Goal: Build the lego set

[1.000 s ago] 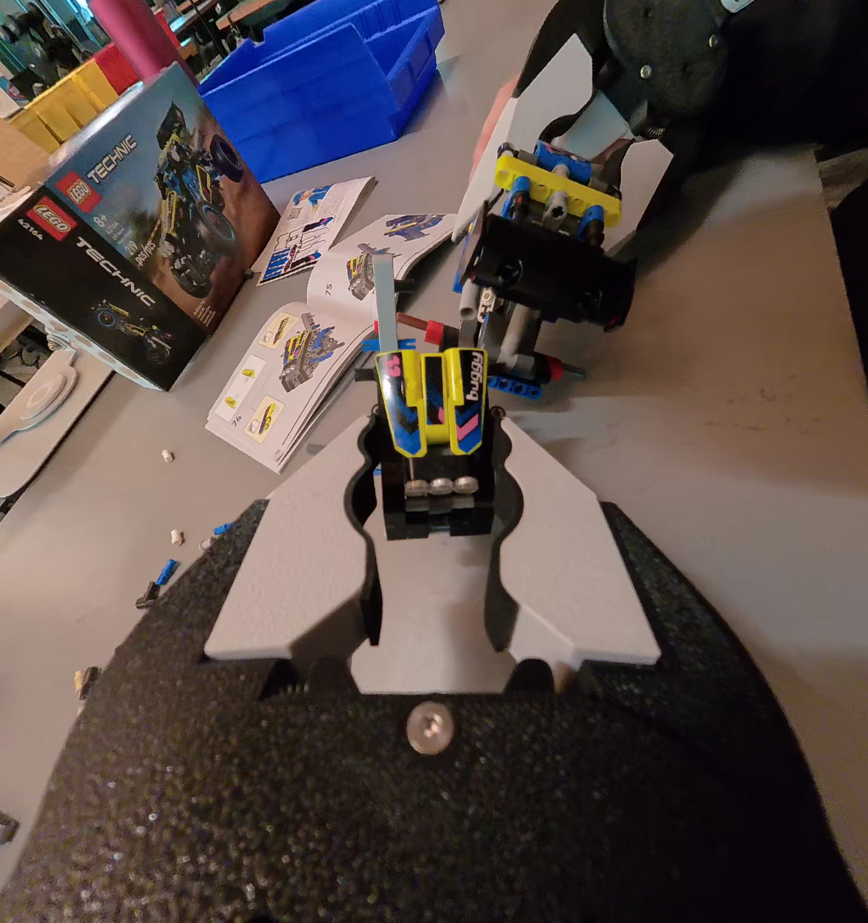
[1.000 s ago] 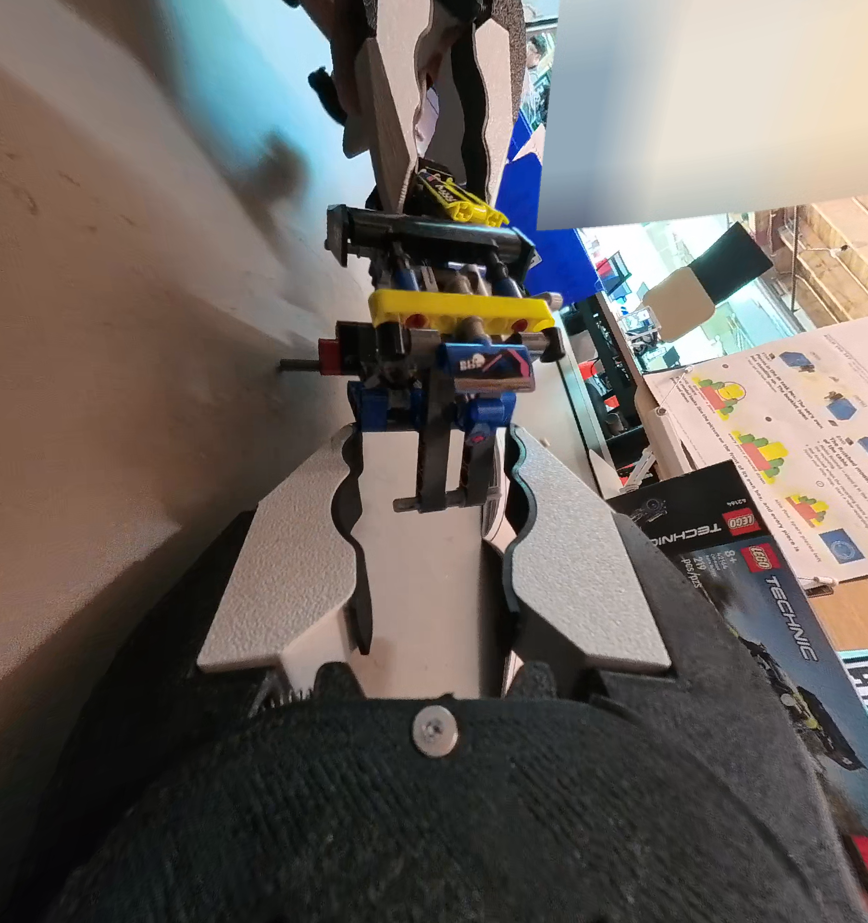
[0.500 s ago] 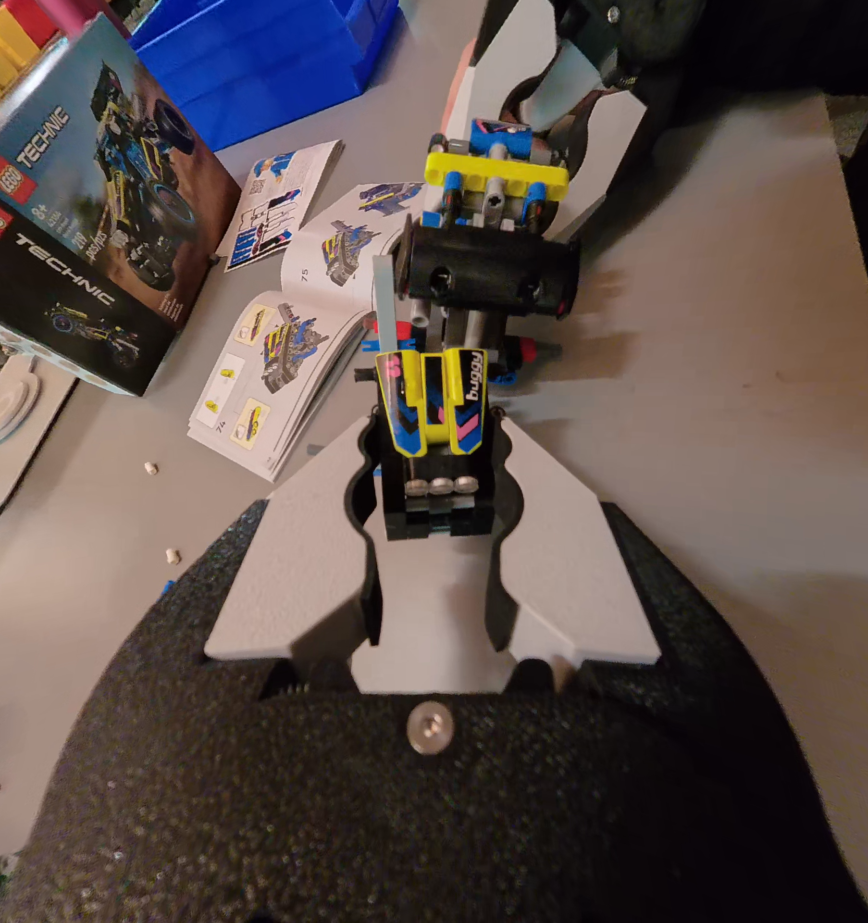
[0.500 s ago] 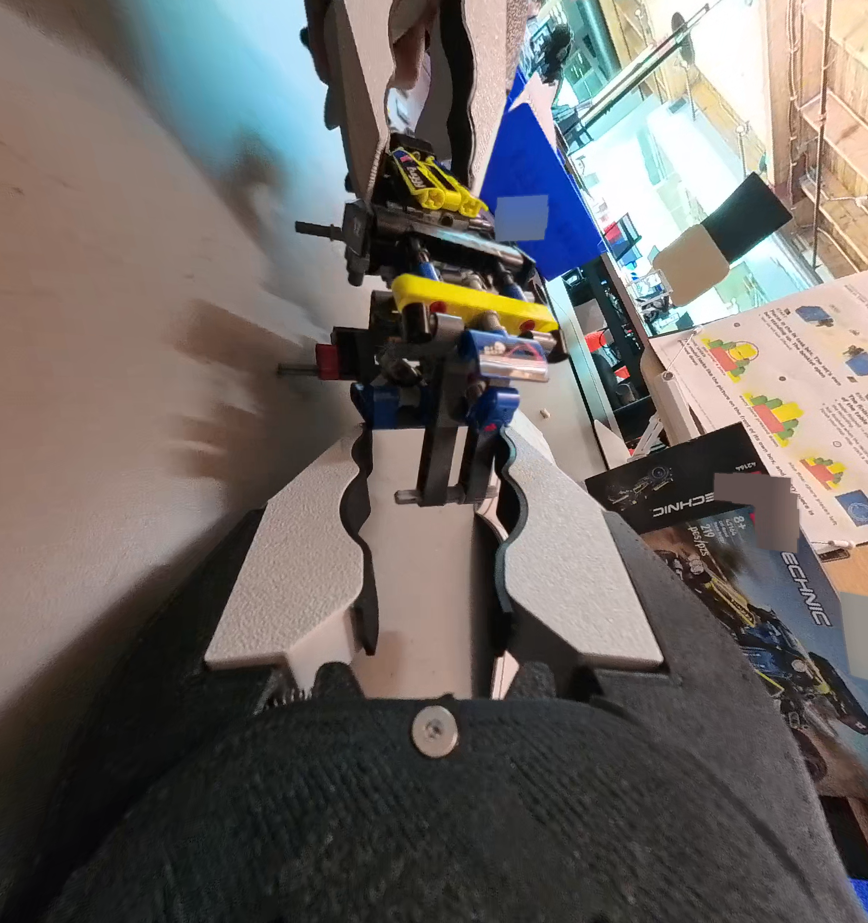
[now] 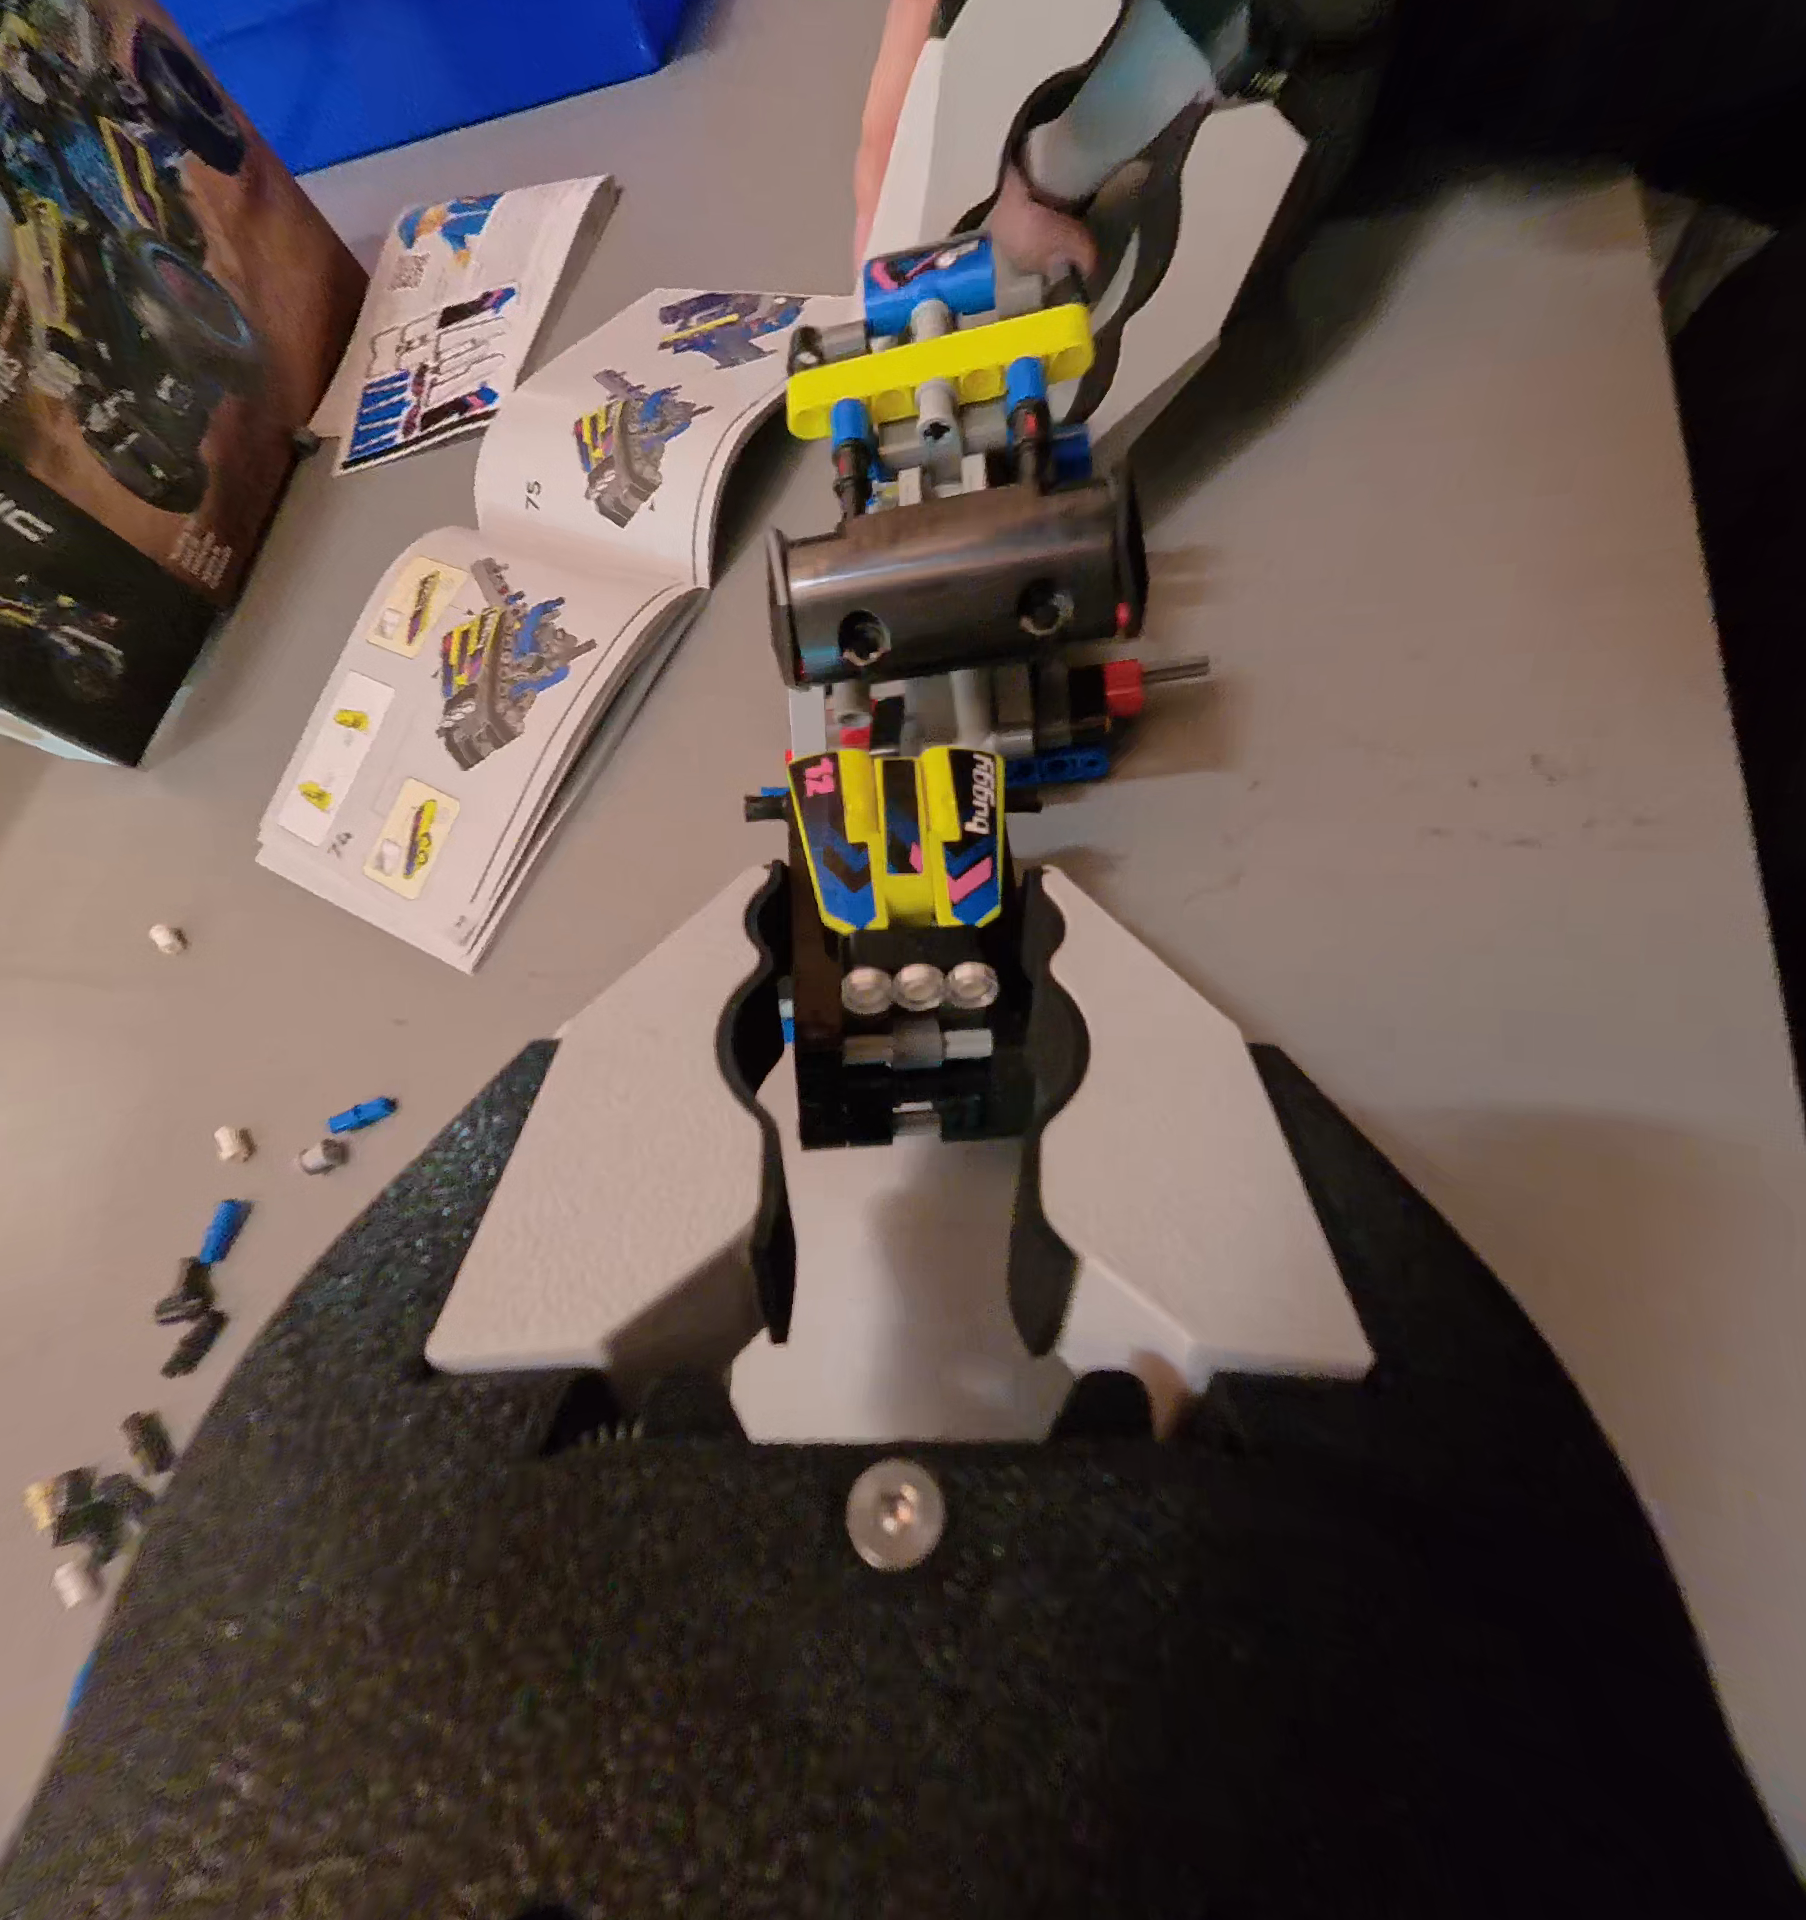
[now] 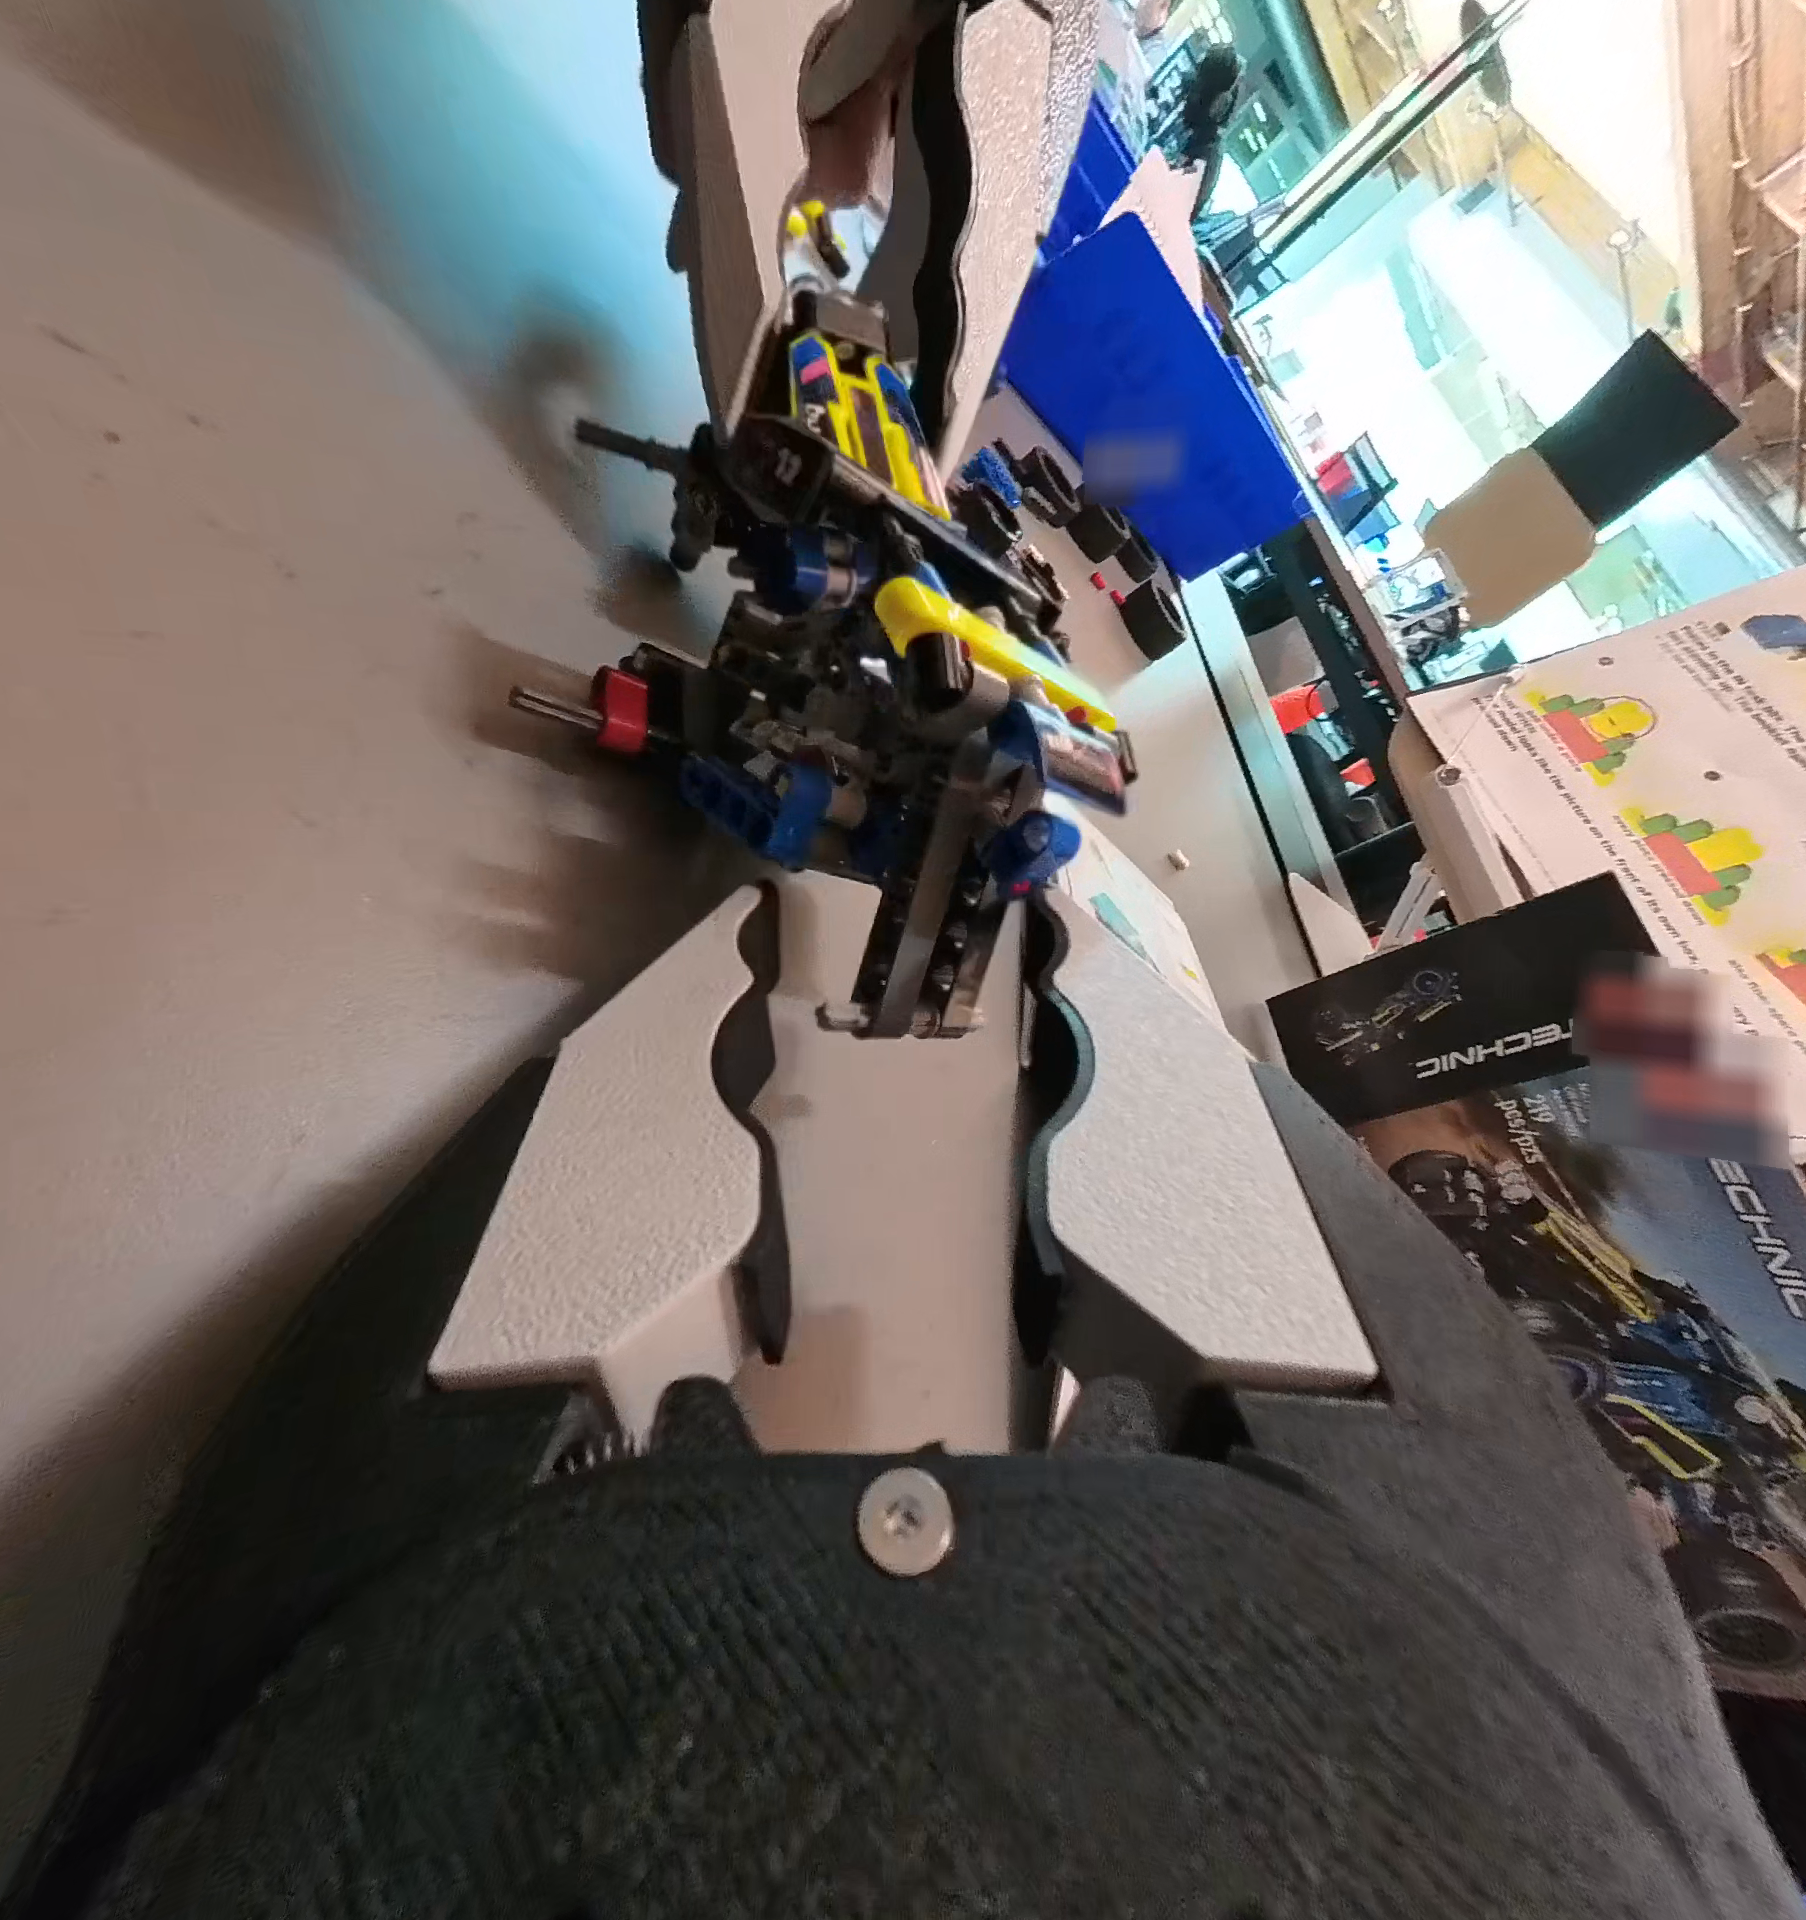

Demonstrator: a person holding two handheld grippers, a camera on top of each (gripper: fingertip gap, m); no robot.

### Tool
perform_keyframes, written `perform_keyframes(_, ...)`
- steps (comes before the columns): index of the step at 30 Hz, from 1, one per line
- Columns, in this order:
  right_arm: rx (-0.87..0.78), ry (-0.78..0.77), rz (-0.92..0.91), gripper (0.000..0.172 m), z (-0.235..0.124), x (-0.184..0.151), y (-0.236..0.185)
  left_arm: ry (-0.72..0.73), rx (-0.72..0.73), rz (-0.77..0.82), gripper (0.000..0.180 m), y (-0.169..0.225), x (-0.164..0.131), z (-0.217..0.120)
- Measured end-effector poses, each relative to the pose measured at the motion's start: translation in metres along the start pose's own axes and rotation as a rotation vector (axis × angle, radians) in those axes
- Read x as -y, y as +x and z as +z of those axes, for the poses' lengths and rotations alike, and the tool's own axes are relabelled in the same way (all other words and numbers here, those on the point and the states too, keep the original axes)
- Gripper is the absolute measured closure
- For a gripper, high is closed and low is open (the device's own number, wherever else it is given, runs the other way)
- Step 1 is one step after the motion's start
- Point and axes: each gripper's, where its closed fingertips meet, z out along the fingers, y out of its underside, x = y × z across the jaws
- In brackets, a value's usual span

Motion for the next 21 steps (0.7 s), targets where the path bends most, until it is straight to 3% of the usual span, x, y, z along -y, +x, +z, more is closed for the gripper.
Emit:
perform_keyframes(1,0.021,0.004,0.020,0.122,0.000,0.001,-0.001,0.017,-0.012,-0.010,0.139,0.001,0.002,0.000)
perform_keyframes(10,0.363,0.007,0.343,0.109,-0.005,-0.002,-0.010,0.149,-0.121,-0.275,0.140,0.001,0.011,-0.004)
perform_keyframes(17,0.417,-0.058,0.427,0.102,-0.011,-0.018,-0.008,0.171,-0.085,-0.363,0.140,0.004,0.021,-0.006)
perform_keyframes(21,0.399,-0.020,0.495,0.094,-0.015,-0.018,0.006,0.180,-0.063,-0.504,0.140,0.003,0.019,-0.004)
